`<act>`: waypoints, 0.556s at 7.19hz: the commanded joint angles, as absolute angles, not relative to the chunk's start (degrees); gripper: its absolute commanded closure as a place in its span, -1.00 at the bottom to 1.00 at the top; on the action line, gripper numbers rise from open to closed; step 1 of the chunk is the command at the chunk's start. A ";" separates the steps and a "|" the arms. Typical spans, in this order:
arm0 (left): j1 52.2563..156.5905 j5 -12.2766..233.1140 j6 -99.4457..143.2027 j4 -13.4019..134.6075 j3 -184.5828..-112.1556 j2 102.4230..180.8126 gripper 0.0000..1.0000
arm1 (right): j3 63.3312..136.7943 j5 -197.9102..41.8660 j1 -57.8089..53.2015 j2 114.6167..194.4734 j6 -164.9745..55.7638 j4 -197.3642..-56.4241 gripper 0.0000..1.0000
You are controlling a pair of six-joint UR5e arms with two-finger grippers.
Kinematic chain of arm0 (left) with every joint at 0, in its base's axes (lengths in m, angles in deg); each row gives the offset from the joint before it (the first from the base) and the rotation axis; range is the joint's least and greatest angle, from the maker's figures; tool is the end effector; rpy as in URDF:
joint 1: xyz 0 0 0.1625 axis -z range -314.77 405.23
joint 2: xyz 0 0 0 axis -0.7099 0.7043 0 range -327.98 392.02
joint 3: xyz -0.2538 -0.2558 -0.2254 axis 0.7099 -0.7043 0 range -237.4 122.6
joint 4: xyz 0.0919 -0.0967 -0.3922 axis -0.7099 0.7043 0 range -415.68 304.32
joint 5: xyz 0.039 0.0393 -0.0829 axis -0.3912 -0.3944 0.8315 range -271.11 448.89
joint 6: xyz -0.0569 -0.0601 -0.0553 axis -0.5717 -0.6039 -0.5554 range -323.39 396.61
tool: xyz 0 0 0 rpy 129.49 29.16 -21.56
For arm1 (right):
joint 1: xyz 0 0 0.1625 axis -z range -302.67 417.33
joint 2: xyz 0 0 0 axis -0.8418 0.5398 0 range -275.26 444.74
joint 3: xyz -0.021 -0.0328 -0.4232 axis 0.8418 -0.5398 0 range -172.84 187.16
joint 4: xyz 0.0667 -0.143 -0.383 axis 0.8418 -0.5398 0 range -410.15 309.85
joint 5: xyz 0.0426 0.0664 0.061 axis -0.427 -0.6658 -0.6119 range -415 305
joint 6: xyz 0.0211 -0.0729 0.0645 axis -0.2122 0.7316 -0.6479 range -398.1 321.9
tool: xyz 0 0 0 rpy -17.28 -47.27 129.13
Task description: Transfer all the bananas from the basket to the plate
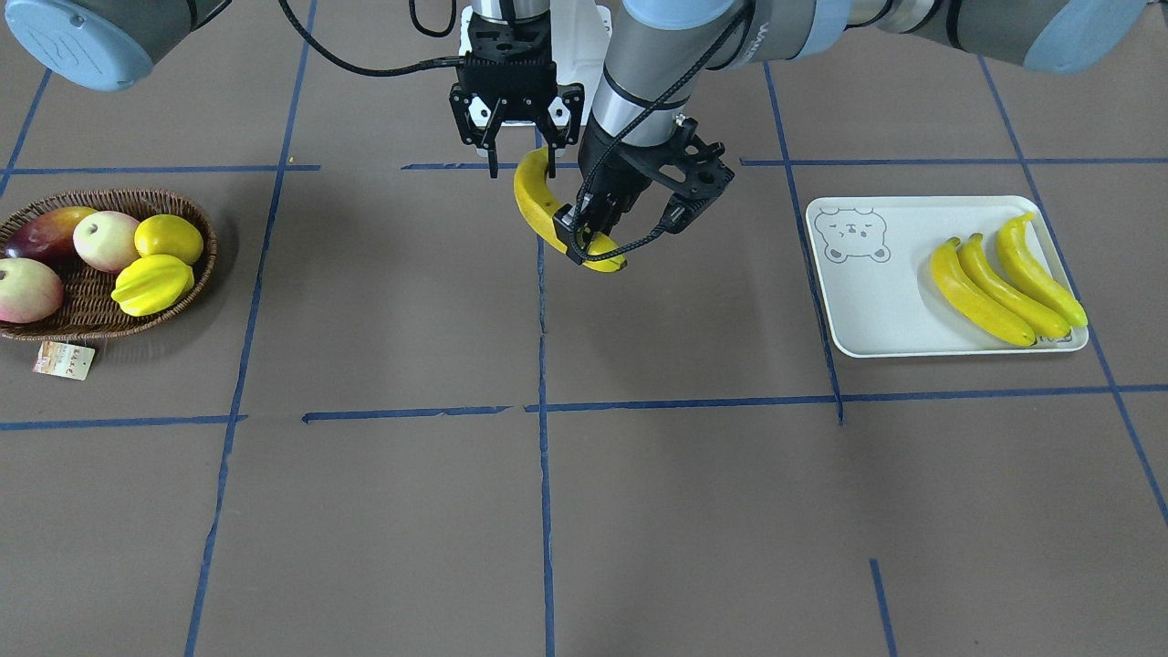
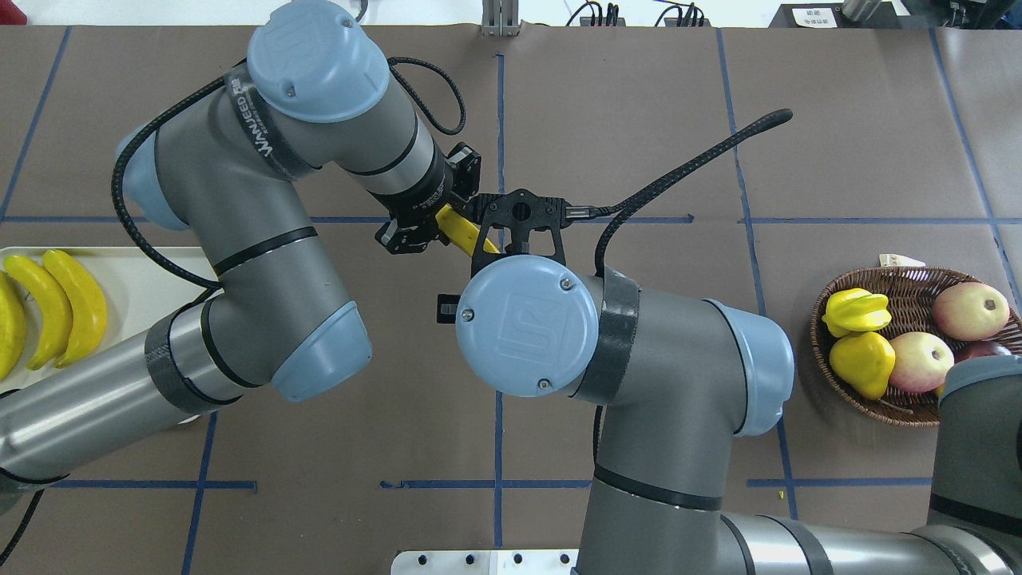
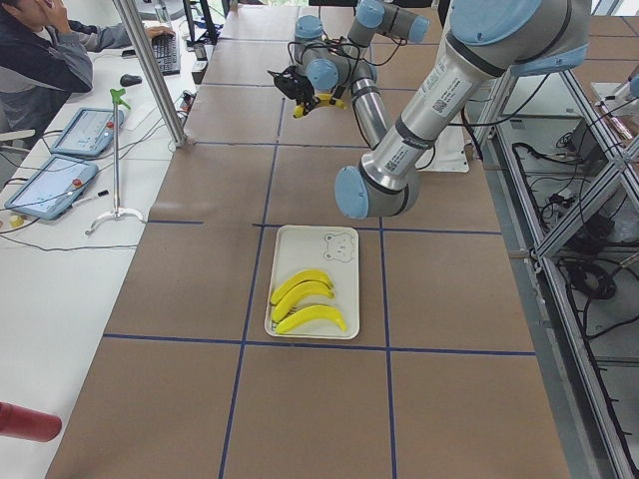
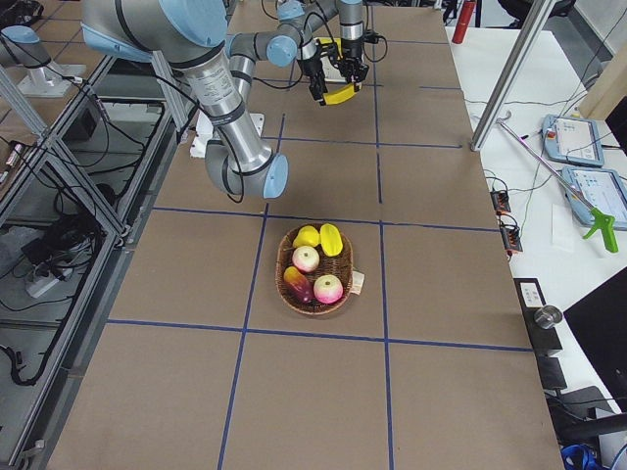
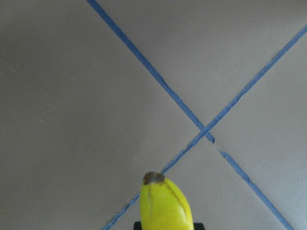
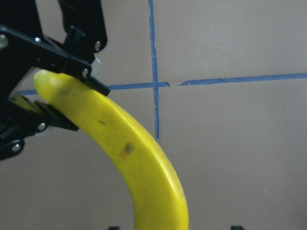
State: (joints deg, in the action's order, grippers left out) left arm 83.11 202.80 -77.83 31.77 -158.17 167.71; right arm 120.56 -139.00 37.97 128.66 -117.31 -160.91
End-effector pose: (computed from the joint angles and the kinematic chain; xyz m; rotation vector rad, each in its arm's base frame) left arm 0.4584 -0.4744 0.1056 -0.2826 0.9927 -0.7969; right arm -0.5031 -0.3292 0.0805 0.3164 -0.7957 0.1849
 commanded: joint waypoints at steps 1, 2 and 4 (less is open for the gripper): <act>83.20 202.79 -77.47 31.77 -158.13 167.11 1.00 | 121.67 -142.34 36.16 128.86 -117.03 -160.98 -0.99; 83.28 202.62 -76.69 31.77 -158.73 165.11 1.00 | 122.72 -144.36 35.02 129.38 -116.60 -160.98 -0.99; 85.12 202.53 -71.43 31.34 -161.44 159.16 1.00 | 124.92 -149.37 32.12 131.40 -114.40 -160.98 -0.99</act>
